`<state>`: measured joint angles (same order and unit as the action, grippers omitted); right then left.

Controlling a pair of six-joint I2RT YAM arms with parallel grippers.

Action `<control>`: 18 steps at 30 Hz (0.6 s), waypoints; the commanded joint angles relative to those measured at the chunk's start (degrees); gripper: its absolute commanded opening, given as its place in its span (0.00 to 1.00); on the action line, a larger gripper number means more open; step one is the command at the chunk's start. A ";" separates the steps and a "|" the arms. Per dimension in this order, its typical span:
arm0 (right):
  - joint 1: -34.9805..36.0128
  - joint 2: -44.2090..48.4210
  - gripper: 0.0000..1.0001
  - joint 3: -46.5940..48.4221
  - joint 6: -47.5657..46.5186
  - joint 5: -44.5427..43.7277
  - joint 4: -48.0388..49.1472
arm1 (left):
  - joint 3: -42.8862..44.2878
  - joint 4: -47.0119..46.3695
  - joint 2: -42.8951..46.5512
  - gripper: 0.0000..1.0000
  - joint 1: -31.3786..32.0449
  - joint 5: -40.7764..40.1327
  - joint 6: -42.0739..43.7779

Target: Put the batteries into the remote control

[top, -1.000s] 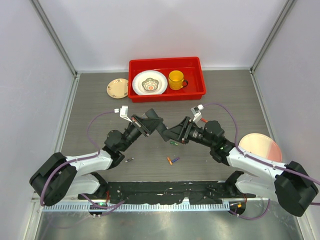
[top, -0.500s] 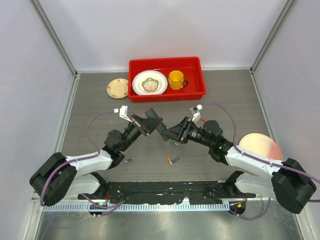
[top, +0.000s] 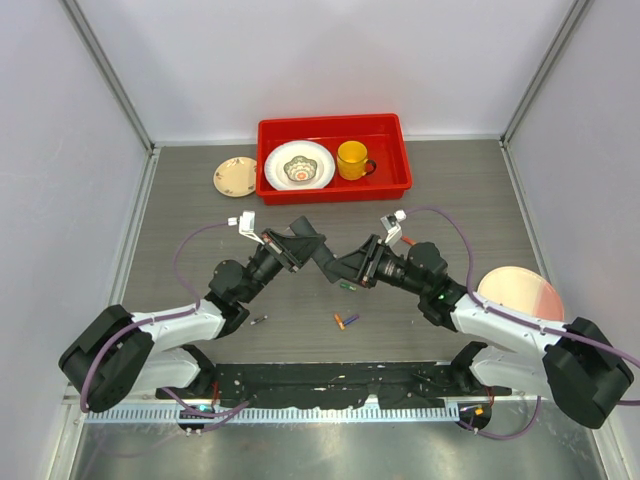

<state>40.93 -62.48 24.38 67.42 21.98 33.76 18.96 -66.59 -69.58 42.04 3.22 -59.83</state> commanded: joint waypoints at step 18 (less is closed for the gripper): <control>0.21 3.50 0.76 0.49 1.31 -1.76 -0.18 | 1.43 -4.34 -0.38 0.00 0.23 -0.94 0.51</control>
<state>40.93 -61.19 23.57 68.23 21.52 33.36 18.96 -66.65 -69.60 42.30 3.03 -59.59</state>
